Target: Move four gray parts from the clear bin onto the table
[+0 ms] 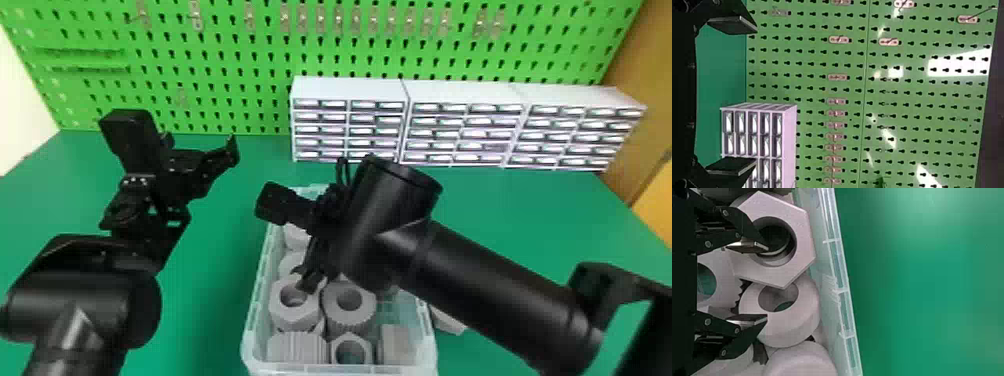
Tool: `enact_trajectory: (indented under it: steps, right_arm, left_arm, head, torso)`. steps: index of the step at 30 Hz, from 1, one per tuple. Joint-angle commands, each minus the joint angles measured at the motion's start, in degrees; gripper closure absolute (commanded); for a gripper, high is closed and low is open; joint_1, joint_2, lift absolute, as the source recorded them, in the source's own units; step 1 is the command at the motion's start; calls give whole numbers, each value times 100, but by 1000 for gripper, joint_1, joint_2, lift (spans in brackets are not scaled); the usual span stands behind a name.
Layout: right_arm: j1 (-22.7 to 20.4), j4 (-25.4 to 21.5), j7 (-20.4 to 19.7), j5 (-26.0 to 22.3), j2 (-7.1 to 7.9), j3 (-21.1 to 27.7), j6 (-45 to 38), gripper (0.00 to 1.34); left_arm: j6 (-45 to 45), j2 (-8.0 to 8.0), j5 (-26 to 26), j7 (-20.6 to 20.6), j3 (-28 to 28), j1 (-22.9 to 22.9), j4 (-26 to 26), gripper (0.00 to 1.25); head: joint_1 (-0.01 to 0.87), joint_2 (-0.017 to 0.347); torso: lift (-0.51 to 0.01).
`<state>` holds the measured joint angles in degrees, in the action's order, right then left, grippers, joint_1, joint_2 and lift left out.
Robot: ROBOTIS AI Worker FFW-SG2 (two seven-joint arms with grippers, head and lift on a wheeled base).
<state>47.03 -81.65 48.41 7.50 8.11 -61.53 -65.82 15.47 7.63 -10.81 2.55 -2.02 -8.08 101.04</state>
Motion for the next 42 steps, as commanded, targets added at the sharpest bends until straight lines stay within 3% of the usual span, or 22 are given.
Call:
enact_trajectory:
  steps: [1,42]
  right_arm:
    - [8,18,-43,-82,-11,-52,26,622]
    - [8,440,-253,-354,-73,-122,280,621]
  left_arm:
    - [0,2,0,0,-9,-1,-5,107]
    - [0,2,-26,0,-9,-1,-14,107]
  head:
    - [687,26]
    - [687,26]
  torso:
    - [-50]
    - [-50]
